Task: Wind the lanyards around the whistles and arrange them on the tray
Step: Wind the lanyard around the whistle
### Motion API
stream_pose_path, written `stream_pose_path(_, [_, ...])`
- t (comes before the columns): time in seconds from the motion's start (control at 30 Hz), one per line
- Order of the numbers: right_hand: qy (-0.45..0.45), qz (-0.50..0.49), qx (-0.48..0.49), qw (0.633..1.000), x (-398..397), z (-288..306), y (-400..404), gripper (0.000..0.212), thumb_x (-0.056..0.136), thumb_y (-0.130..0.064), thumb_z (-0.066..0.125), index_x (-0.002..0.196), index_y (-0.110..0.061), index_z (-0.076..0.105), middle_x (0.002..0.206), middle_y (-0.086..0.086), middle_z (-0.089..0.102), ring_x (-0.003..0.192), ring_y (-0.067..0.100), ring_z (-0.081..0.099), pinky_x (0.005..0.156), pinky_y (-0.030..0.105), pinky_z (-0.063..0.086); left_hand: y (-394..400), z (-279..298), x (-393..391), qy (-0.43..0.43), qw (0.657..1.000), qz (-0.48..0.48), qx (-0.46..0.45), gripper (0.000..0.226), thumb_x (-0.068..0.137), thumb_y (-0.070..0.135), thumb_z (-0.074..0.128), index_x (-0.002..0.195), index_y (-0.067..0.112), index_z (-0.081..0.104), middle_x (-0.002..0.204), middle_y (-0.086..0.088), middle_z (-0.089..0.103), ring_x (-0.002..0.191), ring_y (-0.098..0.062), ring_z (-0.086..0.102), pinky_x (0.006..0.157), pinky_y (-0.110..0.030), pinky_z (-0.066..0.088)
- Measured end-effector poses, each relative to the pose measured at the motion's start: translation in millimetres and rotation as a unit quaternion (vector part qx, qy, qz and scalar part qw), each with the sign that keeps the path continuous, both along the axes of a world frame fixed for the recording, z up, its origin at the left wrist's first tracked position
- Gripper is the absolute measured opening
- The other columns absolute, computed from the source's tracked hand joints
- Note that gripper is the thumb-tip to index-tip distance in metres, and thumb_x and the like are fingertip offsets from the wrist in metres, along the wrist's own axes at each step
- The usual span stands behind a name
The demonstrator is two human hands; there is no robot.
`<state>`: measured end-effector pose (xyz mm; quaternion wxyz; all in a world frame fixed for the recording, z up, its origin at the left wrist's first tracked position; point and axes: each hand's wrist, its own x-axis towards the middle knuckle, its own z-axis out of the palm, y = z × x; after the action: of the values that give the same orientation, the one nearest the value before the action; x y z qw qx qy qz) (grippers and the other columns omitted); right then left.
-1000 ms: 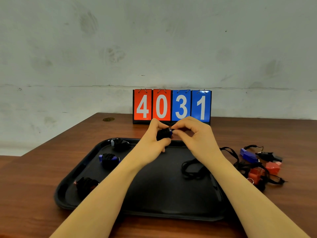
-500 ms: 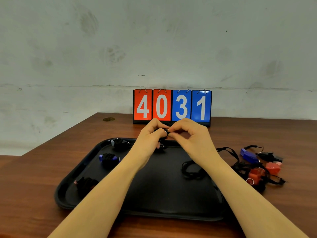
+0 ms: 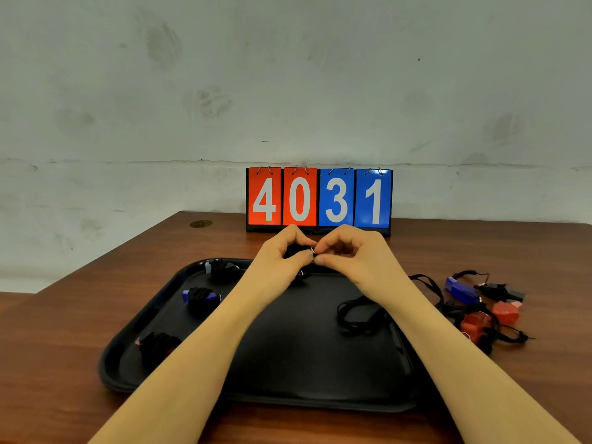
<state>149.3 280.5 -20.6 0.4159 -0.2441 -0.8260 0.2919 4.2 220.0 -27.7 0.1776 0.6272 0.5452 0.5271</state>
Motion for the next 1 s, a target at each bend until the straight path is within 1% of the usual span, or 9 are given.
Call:
stream_pose_path(0.1, [-0.017, 0.004, -0.014, 1.000, 3.2, 1.8, 0.6, 0.012, 0.077, -0.014, 0.072, 0.084, -0.023, 0.067, 0.083, -0.005, 0.067, 0.079, 0.006, 0.062, 0.076, 0.017, 0.050, 0.0, -0.6, -1.1, 0.022, 1.000, 0.006, -0.011, 0.005, 0.089, 0.014, 0.055, 0.092, 0.017, 0.058, 0.096, 0.002, 0.065, 0.087, -0.008, 0.060, 0.076, -0.020, 0.047])
stream_pose_path(0.13, [-0.023, 0.005, -0.018, 1.000, 4.1, 2.4, 0.6, 0.012, 0.077, -0.015, 0.072, 0.084, -0.022, 0.067, 0.082, -0.006, 0.067, 0.078, 0.005, 0.062, 0.076, 0.016, 0.050, 0.0, -0.4, -1.0, 0.025, 1.000, 0.005, -0.014, 0.006, 0.090, 0.014, 0.055, 0.093, 0.017, 0.059, 0.095, 0.002, 0.065, 0.087, -0.007, 0.060, 0.077, -0.020, 0.046])
stream_pose_path(0.23, [-0.044, 0.002, -0.025, 0.999, 5.2, 4.1, 0.1, 0.011, 0.077, -0.016, 0.072, 0.084, -0.022, 0.067, 0.081, -0.007, 0.066, 0.076, 0.003, 0.061, 0.075, 0.014, 0.049, -1.0, 0.5, -0.7, 0.036, 0.999, -0.005, -0.024, 0.008, 0.090, 0.014, 0.054, 0.090, 0.021, 0.058, 0.087, 0.008, 0.061, 0.073, 0.006, 0.055, 0.069, -0.013, 0.040])
stream_pose_path(0.37, [-0.063, 0.006, -0.024, 0.998, 5.7, 4.7, -0.7, 0.007, 0.076, -0.016, 0.073, 0.080, -0.019, 0.069, 0.074, -0.008, 0.065, 0.067, -0.002, 0.057, 0.069, 0.011, 0.047, -0.3, -0.5, -0.8, 0.045, 0.998, -0.010, -0.039, 0.014, 0.090, 0.012, 0.054, 0.087, 0.025, 0.057, 0.091, 0.007, 0.061, 0.089, -0.006, 0.057, 0.078, -0.019, 0.041])
stream_pose_path(0.5, [-0.064, 0.004, -0.032, 0.997, 5.8, 4.6, -0.4, 0.006, 0.074, -0.015, 0.074, 0.077, -0.016, 0.069, 0.072, -0.004, 0.066, 0.065, 0.003, 0.057, 0.069, 0.017, 0.048, -0.6, -0.6, 0.2, 0.056, 0.997, -0.016, -0.047, 0.013, 0.090, 0.012, 0.052, 0.089, 0.024, 0.057, 0.091, 0.008, 0.060, 0.091, -0.008, 0.056, 0.082, -0.022, 0.043])
stream_pose_path(0.6, [-0.065, 0.000, -0.027, 0.998, 4.0, 3.3, -0.9, 0.006, 0.074, -0.014, 0.074, 0.079, -0.015, 0.069, 0.075, -0.002, 0.067, 0.069, 0.009, 0.059, 0.071, 0.020, 0.049, -0.9, -0.2, 0.1, 0.060, 0.997, -0.014, -0.050, 0.012, 0.091, 0.013, 0.052, 0.089, 0.023, 0.057, 0.092, 0.007, 0.060, 0.090, -0.008, 0.056, 0.080, -0.021, 0.043])
stream_pose_path(0.67, [-0.058, -0.004, -0.028, 0.998, 3.3, 2.2, -0.9, 0.006, 0.075, -0.015, 0.074, 0.080, -0.016, 0.070, 0.077, -0.004, 0.067, 0.073, 0.007, 0.061, 0.074, 0.018, 0.049, -1.1, 0.0, -0.3, 0.053, 0.997, -0.006, -0.048, 0.012, 0.090, 0.013, 0.052, 0.089, 0.024, 0.057, 0.092, 0.007, 0.061, 0.091, -0.008, 0.057, 0.079, -0.019, 0.042])
stream_pose_path(0.83, [-0.042, 0.002, -0.034, 0.999, 6.1, 1.5, 0.6, 0.007, 0.078, -0.016, 0.071, 0.083, -0.021, 0.071, 0.082, -0.006, 0.069, 0.083, 0.005, 0.064, 0.084, 0.023, 0.050, -1.0, 0.0, 0.4, 0.036, 0.998, 0.007, -0.047, 0.009, 0.091, 0.013, 0.053, 0.095, 0.019, 0.059, 0.095, 0.007, 0.062, 0.093, -0.004, 0.056, 0.076, -0.014, 0.040])
stream_pose_path(1.0, [-0.053, -0.003, -0.017, 0.998, 5.7, 1.0, 0.0, 0.007, 0.079, -0.014, 0.069, 0.084, -0.020, 0.069, 0.081, -0.004, 0.067, 0.080, 0.007, 0.062, 0.079, 0.020, 0.051, -0.2, -0.3, 1.1, 0.028, 0.998, 0.011, -0.057, 0.010, 0.091, 0.014, 0.053, 0.097, 0.019, 0.059, 0.097, 0.007, 0.062, 0.093, -0.005, 0.056, 0.075, -0.013, 0.039])
